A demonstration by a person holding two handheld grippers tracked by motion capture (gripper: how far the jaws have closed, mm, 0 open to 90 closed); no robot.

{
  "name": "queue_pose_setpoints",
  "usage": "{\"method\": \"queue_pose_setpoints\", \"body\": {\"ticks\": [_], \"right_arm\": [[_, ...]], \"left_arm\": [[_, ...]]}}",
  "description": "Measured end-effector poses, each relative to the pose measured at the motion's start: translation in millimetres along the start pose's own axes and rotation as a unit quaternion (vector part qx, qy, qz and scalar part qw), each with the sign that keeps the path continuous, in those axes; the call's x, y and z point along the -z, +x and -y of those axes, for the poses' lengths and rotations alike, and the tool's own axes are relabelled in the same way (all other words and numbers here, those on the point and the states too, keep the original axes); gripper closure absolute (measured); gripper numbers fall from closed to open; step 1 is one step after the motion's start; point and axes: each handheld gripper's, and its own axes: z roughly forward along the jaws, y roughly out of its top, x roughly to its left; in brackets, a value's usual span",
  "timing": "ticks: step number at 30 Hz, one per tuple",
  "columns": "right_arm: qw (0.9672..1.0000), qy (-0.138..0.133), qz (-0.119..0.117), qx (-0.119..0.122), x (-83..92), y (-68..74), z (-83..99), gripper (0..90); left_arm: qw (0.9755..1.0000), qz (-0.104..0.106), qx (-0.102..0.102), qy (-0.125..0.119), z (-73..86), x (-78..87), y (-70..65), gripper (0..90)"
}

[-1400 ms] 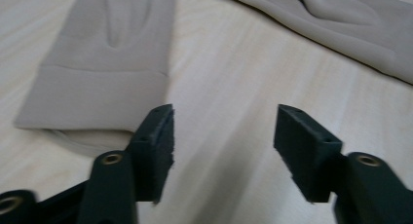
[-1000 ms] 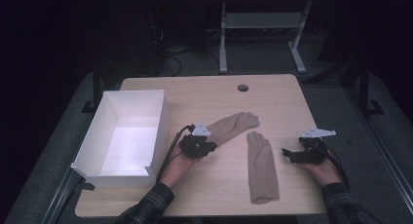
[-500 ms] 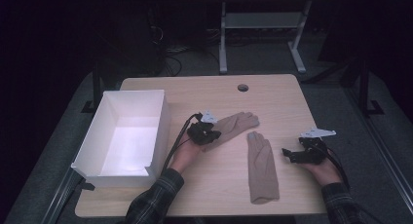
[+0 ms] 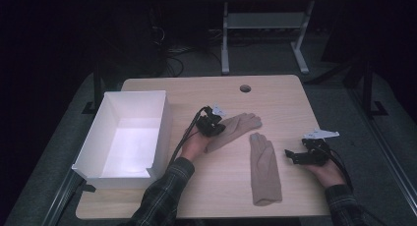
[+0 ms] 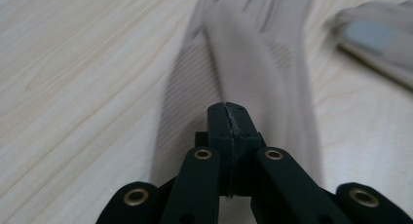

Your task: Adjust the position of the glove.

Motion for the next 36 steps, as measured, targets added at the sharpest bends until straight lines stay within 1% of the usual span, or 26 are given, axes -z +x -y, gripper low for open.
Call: {"method": "queue_pose_setpoints", "body": {"ticks": [1,2,4,6,9,10,12,15,18,19,23,25,26,28,32,36], "right_arm": [[1.0000,0.000,0.000,0.000,0.0,0.0,0.0,13.5],[1.0000,0.000,0.000,0.000,0.0,0.0,0.0,13.5],[1.0000,0.000,0.000,0.000,0.0,0.0,0.0,13.5],[1.0000,0.000,0.000,0.000,0.0,0.0,0.0,13.5],[1.0000,0.000,0.000,-0.001,0.0,0.0,0.0,13.5],[1.0000,0.000,0.000,0.000,0.0,0.0,0.0,13.5],[1.0000,0.000,0.000,0.000,0.0,0.0,0.0,13.5],[1.0000,0.000,0.000,0.000,0.0,0.0,0.0,13.5],[1.0000,0.000,0.001,0.000,0.0,0.0,0.0,13.5],[1.0000,0.000,0.001,0.000,0.0,0.0,0.0,13.5],[1.0000,0.000,0.001,-0.001,0.1,0.2,0.0,13.5],[1.0000,0.000,0.001,-0.002,0.1,0.4,0.0,13.5],[1.0000,0.000,0.001,-0.003,0.1,0.4,0.0,13.5],[1.0000,0.000,0.001,-0.002,0.1,0.3,0.0,13.5],[1.0000,0.000,0.001,-0.002,0.1,0.3,0.1,13.5],[1.0000,0.000,0.001,-0.002,0.1,0.3,0.1,13.5]], "left_arm": [[1.0000,0.000,0.009,0.002,1.7,-2.6,0.5,89.5],[1.0000,0.001,0.007,0.005,3.2,-3.3,2.2,89.6],[0.9999,0.004,0.015,0.003,5.2,-2.1,2.7,89.6],[0.9999,0.000,0.013,0.003,6.8,-0.2,2.1,89.6],[0.9998,-0.002,0.017,0.008,10.9,4.5,0.8,89.6],[0.9997,-0.001,0.023,0.008,12.8,6.2,-0.3,89.6],[0.9996,0.000,0.029,0.009,17.2,10.5,-3.2,89.6],[0.9995,0.002,0.030,0.011,23.8,17.3,-8.8,89.6],[0.9995,-0.003,0.027,0.014,29.7,23.6,-13.1,89.6],[0.9994,-0.002,0.030,0.014,31.6,25.5,-14.6,89.6],[0.9992,0.004,0.035,0.019,38.4,33.0,-21.0,89.7],[0.9993,0.005,0.030,0.021,42.1,37.1,-23.9,89.6],[0.9992,0.006,0.034,0.019,44.1,38.7,-25.9,89.6],[0.9991,0.012,0.035,0.021,48.1,42.9,-29.7,89.6],[0.9990,0.022,0.032,0.024,56.1,51.3,-38.0,89.6],[0.9983,0.038,0.039,0.022,66.0,60.3,-44.7,89.6]]}}
